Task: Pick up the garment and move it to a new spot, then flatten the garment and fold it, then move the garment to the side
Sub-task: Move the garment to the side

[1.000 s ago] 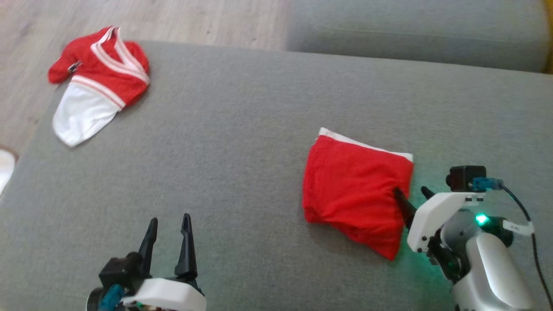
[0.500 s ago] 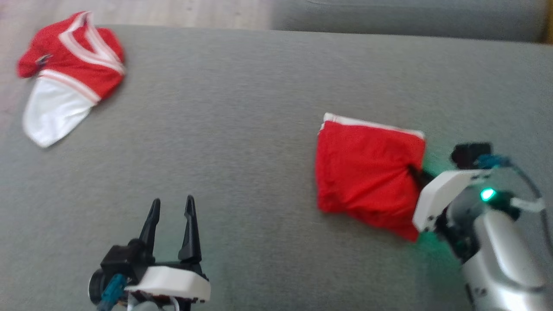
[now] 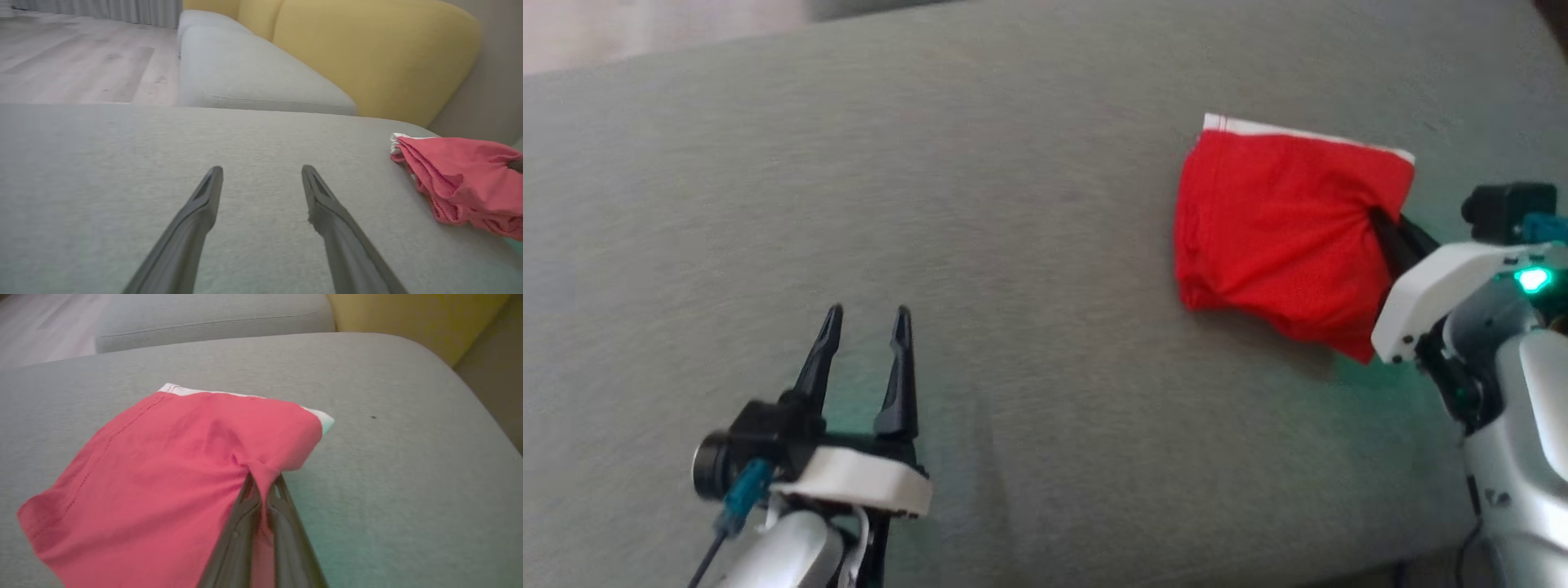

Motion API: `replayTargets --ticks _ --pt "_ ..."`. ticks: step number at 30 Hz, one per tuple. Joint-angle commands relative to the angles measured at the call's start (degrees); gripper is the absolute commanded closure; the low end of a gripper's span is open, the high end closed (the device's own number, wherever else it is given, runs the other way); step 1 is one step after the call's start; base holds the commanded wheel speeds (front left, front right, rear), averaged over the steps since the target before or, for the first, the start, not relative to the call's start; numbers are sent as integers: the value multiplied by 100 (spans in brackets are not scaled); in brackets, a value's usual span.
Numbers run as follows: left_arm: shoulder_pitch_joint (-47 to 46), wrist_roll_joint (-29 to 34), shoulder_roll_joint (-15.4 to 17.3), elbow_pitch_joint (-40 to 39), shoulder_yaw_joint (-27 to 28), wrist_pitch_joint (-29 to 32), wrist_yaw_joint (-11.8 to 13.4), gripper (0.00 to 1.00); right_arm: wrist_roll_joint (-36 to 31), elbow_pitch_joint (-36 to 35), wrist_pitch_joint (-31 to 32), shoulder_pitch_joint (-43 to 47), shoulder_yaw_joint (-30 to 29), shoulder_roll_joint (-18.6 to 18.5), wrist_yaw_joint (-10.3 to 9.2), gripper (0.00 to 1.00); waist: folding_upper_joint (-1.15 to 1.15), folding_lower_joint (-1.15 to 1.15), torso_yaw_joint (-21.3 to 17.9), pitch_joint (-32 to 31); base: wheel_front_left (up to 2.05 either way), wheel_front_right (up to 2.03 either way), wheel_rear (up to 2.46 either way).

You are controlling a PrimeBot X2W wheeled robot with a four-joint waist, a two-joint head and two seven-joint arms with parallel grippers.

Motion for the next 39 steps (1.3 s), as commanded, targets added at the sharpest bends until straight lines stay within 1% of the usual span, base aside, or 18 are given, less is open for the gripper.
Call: replayTargets --ticks 1,4,6,9,11,16,20,25,26,27,28,31,35,39 --pt "-266 75 140 -210 141 38 -1 0 -4 -240 -72 -286 81 -76 -4 100 0 0 -584 404 0 0 0" --pt "-416 161 175 -288 61 169 -8 0 2 -218 -132 -412 52 -63 -4 100 0 0 -771 524 0 0 0" --pt "-498 209 186 -331 6 245 -16 0 1 -176 -177 -494 13 -60 -4 100 0 0 -819 582 0 0 0" --pt "-568 260 180 -387 -65 323 -9 0 2 -69 -209 -625 -46 -86 -4 100 0 0 -790 638 0 0 0" --pt "-596 282 189 -412 -98 366 -8 0 0 55 -196 -754 -94 -165 -4 100 0 0 -713 664 0 0 0" --pt "-626 334 236 -528 -102 430 76 0 -222 480 -53 -1209 -277 -644 -4 100 0 0 -386 761 0 0 0" --pt "-609 341 284 -618 -77 447 129 0 -504 757 80 -1541 -440 -1158 -4 100 0 0 -100 869 0 0 0" --pt "-575 336 305 -698 -70 433 169 0 -782 1077 104 -2002 -389 -1700 -4 100 0 0 159 1048 0 0 0" --pt "-580 337 305 -703 -72 429 169 0 -868 1122 90 -2060 -329 -1764 -4 93 0 0 179 1068 0 0 0" --pt "-585 338 304 -703 -74 425 170 0 -940 1151 48 -2110 -272 -1804 -4 57 0 0 195 1082 0 0 0" --pt "-592 339 301 -703 -76 422 171 0 -989 1177 -17 -2168 -253 -1819 -4 0 0 0 207 1095 0 0 0" --pt "-617 335 284 -690 -77 411 174 0 -1124 1227 -262 -2313 -213 -1780 -4 0 0 0 231 1114 0 0 0" --pt "-627 315 254 -647 -75 382 177 0 -1105 1282 -466 -2349 -134 -1599 -4 0 0 0 225 1062 0 0 0" --pt "-623 274 251 -594 -45 329 161 0 -985 1146 -608 -2277 -12 -1378 -4 0 0 0 200 922 0 0 0"
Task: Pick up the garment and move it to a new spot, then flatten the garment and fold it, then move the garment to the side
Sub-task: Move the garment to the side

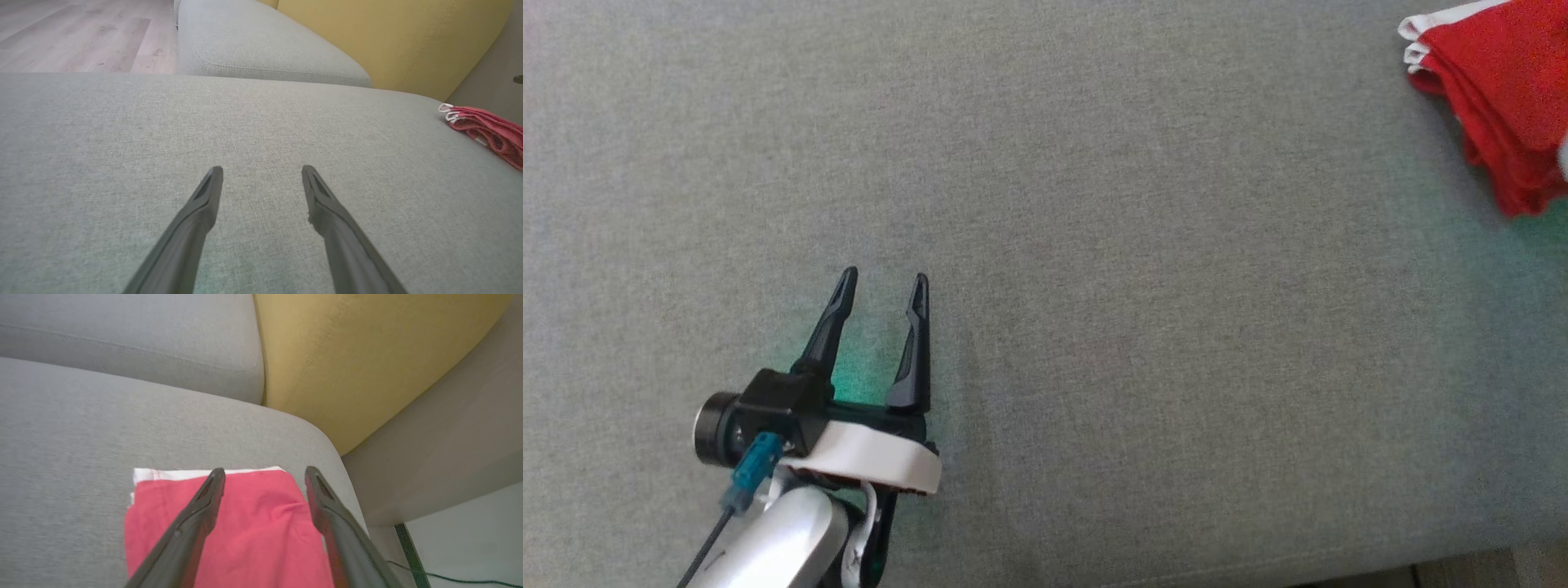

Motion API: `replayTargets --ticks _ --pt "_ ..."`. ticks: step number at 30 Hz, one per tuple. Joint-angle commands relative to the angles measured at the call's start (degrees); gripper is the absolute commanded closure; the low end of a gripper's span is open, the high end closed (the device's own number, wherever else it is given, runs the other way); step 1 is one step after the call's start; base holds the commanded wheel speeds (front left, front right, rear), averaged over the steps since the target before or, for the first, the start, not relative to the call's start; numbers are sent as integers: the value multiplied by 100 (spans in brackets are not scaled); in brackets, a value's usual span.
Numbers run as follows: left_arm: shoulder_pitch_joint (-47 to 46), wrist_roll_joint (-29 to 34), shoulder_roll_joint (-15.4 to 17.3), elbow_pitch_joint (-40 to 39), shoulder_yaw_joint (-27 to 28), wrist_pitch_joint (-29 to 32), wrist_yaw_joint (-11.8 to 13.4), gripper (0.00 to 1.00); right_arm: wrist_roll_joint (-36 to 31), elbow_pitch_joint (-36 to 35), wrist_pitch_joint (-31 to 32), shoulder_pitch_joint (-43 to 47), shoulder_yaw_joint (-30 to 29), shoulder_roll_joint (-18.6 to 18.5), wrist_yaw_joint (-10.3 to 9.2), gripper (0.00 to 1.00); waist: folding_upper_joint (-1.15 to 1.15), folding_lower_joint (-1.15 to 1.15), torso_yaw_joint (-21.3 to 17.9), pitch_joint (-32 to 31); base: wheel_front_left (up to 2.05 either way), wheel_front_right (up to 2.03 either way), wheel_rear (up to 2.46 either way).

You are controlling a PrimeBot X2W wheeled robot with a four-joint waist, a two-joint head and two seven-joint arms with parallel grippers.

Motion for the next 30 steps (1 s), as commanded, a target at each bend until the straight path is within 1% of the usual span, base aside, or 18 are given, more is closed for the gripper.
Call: replayTargets --ticks 1,4,8,11,14,21,25,27,30 --pt "-184 7 78 -133 210 -80 5 0 59 -293 -104 30 94 -21 -4 0 0 0 -17 -105 0 0 0" --pt "-171 -22 77 -96 233 -109 1 0 114 -436 -219 104 175 56 -4 0 0 0 -16 -219 0 0 0" --pt "-106 -106 55 10 296 -204 -5 0 174 -742 -421 346 291 277 -4 0 0 0 21 -537 0 0 0" --pt "-6 -197 44 118 364 -275 0 0 140 -992 -571 602 281 523 -4 0 0 0 64 -825 0 0 0" --pt "143 -298 28 232 438 -350 18 0 108 -1231 -737 942 216 875 -4 0 0 0 121 -1154 0 0 0" --pt "666 -547 11 513 560 -479 43 0 -179 -1673 -1113 2027 250 1547 -4 0 0 0 312 -1930 0 0 0" --pt "1032 -664 13 641 633 -552 63 0 -277 -1958 -1284 2718 15 2034 -4 0 0 0 393 -2260 0 0 0" --pt "1203 -687 30 714 625 -572 58 0 -364 -2086 -1362 3087 -73 2193 -4 0 0 0 425 -2381 0 0 0" --pt "1380 -730 14 774 634 -601 43 0 -393 -2254 -1426 3646 -110 2319 -4 0 0 0 483 -2450 0 0 0"
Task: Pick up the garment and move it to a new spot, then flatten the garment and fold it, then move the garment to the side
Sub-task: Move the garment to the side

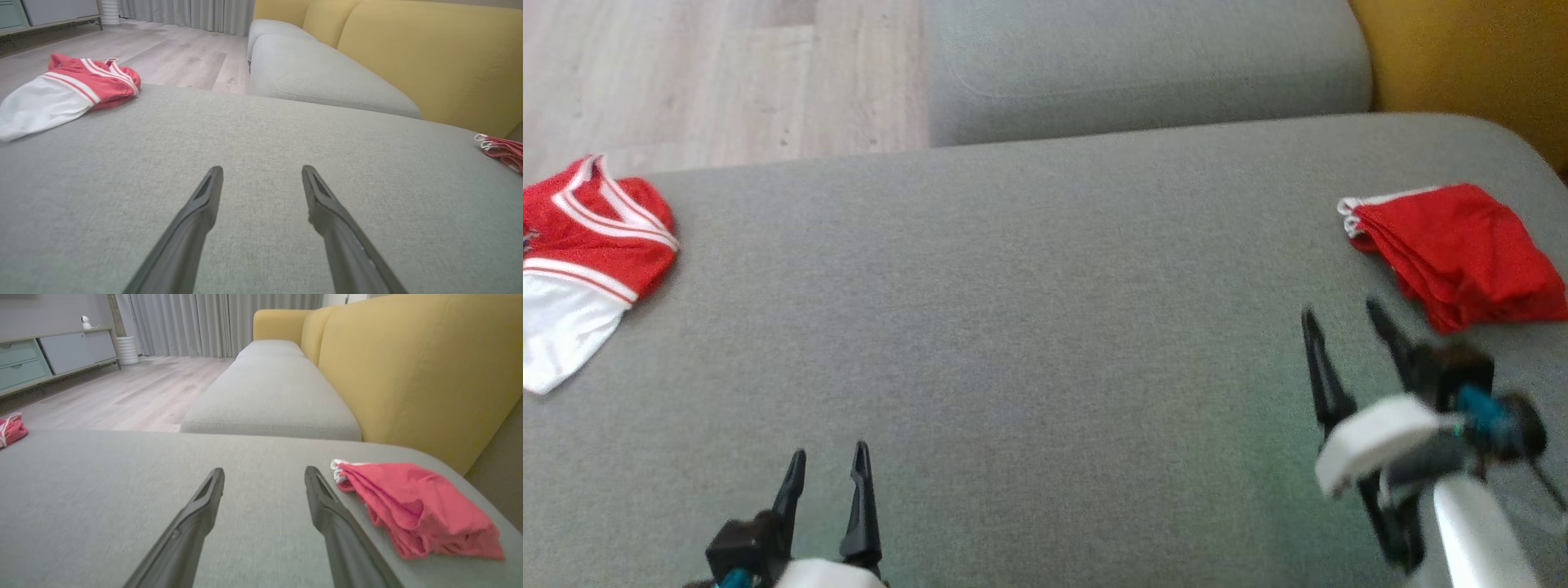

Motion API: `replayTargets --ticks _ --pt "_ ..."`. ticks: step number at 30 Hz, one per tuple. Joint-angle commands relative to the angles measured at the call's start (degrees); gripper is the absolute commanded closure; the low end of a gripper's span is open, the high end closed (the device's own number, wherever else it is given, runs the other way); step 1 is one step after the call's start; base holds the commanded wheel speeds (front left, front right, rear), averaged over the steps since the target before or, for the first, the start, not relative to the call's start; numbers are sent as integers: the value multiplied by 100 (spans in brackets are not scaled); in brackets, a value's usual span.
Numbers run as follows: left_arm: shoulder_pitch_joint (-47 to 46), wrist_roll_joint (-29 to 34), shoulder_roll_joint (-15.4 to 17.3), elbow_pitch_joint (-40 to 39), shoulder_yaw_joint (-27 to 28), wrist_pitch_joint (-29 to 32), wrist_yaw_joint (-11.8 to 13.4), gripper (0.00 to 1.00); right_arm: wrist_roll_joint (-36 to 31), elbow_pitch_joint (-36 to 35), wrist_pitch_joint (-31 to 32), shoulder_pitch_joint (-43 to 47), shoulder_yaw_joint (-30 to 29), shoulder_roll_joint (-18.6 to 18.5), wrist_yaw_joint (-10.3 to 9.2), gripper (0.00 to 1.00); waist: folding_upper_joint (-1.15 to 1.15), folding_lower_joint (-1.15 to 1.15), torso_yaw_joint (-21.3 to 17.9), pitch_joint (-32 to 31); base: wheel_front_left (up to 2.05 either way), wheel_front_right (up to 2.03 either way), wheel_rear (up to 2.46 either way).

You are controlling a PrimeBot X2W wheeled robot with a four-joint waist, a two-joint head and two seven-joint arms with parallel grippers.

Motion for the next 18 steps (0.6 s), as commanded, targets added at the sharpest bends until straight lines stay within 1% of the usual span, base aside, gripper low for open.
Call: replayTargets --ticks 1,8,12,18 --pt "-150 -42 81 -119 249 -87 -3 0 22 -299 -73 138 92 62 -4 0 0 3 114 -104 0 0 0" --pt "-21 -61 38 -67 291 -131 -63 0 349 -739 -135 929 217 77 -4 0 0 3 195 -146 0 0 0" --pt "-22 -59 9 -48 290 -140 -78 0 471 -849 -111 1096 329 77 -4 0 0 3 197 -149 0 0 0" --pt "-64 -55 -8 -24 260 -137 -95 0 507 -836 -112 1138 413 78 -4 0 0 3 186 -176 0 0 0"
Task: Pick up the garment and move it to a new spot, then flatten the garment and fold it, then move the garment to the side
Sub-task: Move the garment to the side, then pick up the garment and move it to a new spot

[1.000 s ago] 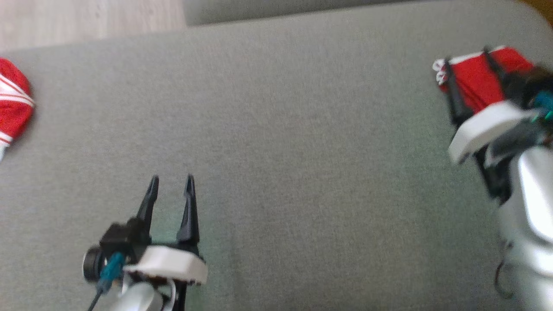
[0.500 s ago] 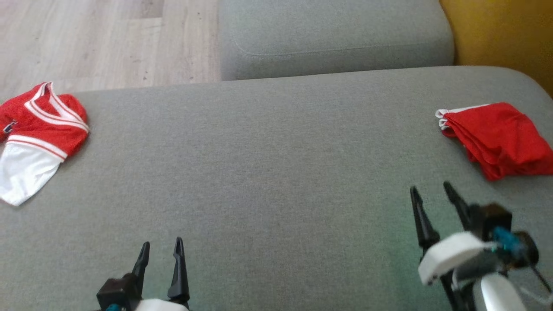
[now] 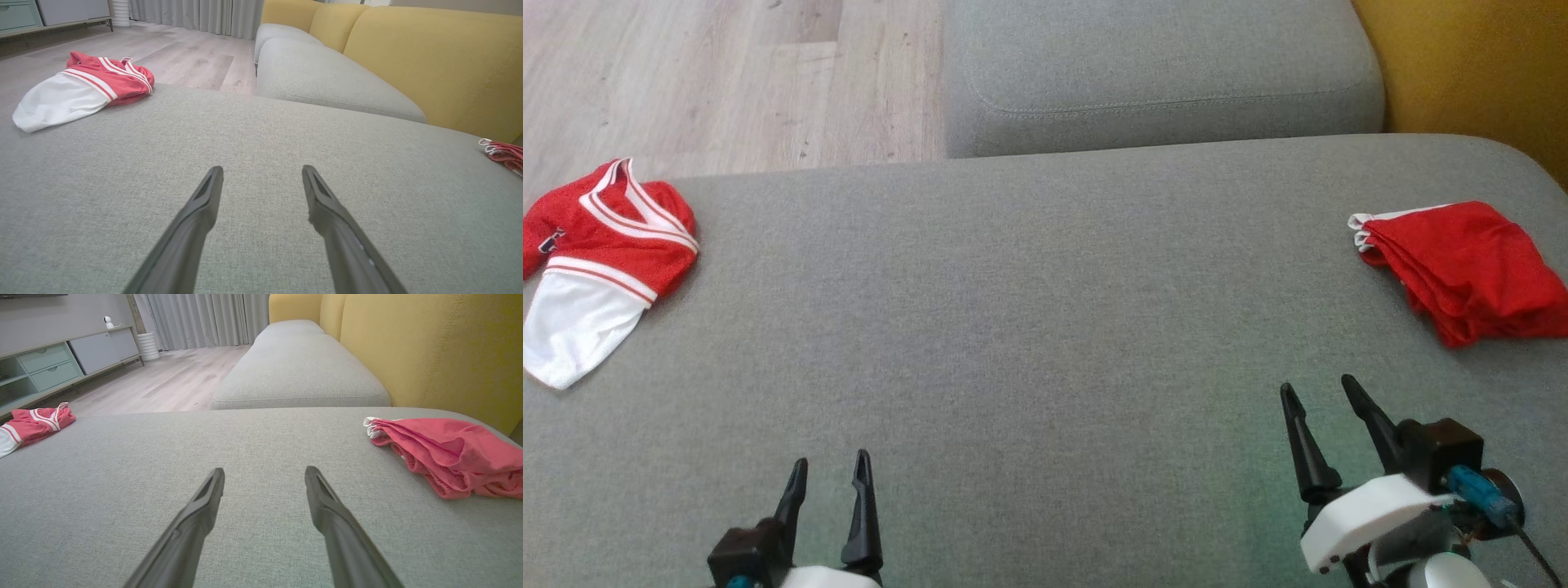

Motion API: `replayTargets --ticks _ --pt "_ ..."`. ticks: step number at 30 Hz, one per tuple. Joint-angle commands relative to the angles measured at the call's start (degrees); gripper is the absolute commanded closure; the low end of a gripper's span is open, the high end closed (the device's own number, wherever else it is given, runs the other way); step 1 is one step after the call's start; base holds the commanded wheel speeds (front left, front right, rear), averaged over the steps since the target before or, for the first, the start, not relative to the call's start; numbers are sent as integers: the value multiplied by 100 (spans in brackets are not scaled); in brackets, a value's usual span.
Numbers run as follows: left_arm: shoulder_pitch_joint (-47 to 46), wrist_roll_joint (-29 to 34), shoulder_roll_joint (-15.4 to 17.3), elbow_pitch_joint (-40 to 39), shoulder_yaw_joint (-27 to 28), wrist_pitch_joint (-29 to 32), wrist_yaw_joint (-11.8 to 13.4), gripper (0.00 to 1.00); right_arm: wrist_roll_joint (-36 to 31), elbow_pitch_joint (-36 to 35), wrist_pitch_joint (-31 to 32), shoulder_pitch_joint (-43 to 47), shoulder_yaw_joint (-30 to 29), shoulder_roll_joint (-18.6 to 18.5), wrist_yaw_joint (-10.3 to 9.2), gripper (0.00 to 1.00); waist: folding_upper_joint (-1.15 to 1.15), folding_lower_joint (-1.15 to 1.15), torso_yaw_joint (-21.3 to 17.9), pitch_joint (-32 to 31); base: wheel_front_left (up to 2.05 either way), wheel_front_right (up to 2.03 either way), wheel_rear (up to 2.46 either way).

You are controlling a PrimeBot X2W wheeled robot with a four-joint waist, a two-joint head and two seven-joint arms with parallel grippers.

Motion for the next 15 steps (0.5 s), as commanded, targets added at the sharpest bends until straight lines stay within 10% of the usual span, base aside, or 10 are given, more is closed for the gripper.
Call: replayTargets --ticks 1,15 --pt "-216 -29 43 -116 237 -69 -13 0 53 -208 -56 -121 162 -18 -4 0 0 0 -3 -6 0 0 0" --pt "-325 34 94 -147 169 -4 -8 0 136 -233 -74 39 3 -17 -4 0 0 0 941 -96 0 0 0"
